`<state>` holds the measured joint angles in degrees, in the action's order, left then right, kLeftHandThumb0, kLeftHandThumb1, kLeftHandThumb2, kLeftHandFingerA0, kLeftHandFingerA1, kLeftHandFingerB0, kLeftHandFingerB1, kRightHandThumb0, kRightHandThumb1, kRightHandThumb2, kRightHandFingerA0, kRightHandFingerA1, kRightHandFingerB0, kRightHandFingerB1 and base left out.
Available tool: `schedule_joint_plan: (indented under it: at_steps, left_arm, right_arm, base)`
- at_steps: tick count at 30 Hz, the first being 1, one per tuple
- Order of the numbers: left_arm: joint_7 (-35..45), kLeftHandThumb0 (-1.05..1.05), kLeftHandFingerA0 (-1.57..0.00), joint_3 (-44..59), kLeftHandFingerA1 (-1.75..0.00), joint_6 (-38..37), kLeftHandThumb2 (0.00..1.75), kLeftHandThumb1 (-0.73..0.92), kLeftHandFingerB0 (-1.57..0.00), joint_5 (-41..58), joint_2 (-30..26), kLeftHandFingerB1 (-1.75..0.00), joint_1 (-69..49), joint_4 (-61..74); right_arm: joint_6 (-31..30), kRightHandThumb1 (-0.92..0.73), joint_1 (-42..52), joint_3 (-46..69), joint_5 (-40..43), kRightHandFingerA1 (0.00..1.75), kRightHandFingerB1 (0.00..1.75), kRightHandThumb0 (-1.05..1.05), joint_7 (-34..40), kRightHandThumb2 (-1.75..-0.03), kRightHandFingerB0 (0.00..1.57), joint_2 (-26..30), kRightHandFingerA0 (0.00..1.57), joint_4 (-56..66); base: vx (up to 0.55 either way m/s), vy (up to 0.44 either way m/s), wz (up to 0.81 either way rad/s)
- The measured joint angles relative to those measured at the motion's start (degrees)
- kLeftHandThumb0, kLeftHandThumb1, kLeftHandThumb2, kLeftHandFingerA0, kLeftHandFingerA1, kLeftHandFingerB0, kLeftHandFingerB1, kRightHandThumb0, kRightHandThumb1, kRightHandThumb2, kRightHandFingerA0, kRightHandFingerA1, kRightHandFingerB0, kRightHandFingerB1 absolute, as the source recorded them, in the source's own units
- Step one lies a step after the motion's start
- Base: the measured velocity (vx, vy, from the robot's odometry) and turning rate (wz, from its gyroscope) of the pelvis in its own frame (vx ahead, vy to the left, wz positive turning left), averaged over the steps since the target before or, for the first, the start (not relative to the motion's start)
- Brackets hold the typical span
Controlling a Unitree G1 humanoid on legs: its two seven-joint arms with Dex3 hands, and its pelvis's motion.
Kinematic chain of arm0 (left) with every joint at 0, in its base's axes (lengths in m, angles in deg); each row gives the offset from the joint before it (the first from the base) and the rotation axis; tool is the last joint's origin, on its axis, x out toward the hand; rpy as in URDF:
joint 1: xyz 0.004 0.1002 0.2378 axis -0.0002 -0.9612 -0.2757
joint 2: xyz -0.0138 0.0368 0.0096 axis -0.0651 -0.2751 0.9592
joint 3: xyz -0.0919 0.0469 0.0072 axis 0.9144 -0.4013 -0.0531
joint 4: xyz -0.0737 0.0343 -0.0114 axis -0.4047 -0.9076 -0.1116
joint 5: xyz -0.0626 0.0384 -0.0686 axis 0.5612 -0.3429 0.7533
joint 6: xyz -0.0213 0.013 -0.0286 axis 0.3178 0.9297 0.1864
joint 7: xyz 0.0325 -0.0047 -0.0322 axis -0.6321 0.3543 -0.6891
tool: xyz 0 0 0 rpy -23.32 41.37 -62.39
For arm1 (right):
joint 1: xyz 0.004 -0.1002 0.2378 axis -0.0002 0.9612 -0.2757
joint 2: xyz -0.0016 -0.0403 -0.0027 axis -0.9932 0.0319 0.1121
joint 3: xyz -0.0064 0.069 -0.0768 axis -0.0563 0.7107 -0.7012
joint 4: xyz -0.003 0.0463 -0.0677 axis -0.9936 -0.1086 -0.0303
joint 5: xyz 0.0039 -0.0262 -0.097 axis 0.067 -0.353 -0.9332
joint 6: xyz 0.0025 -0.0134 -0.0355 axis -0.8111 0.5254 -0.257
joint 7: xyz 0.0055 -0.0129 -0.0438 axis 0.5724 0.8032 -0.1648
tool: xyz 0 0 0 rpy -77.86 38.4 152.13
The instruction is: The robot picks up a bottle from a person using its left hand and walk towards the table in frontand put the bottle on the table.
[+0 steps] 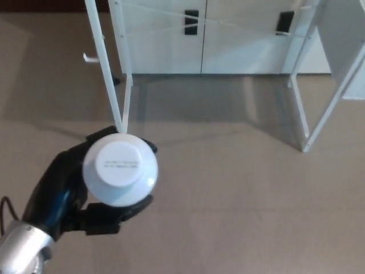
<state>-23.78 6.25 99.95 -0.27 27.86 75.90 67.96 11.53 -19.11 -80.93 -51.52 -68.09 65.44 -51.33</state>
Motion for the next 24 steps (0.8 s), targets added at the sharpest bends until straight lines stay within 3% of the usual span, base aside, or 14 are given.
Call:
schedule_joint_plan:
  at_steps: [7, 17, 24]
  left_arm:
    - [-0.41, -0.01, -0.97, -3.53, -1.26, 1.55, 0.71, 0.78, -0.85, -1.84, -0.08, -0.95, 0.15, 1.90]
    - [-0.66, 0.00, -1.01, -4.75, -1.39, 1.82, 0.74, 0.78, -0.82, -3.02, 0.02, -1.05, -1.10, 2.71]
    - [-0.80, -0.01, -0.99, -4.09, -1.38, 2.62, 0.72, 0.78, -0.83, -3.41, -1.03, -1.01, -1.00, 3.35]
  right_arm:
    - [0.08, -0.67, -0.08, -0.60, -0.30, 0.48, 0.42, -0.40, -0.47, -0.61, 0.57, 0.22, 0.74, 0.08]
    - [0.17, -0.70, 0.53, -1.07, -0.49, 0.47, 0.40, -0.37, -0.65, -0.59, 0.57, 0.36, 0.76, -0.01]
    - [0.05, -0.66, 1.02, -1.54, -0.63, 0.49, 0.42, -0.41, -0.75, -0.62, 0.56, 0.24, 0.74, -0.07]
  base:
    - [0.49, -0.133, 0.37]
    - [0.49, -0.110, -0.14]
    - [0.50, 0.212, -0.22]
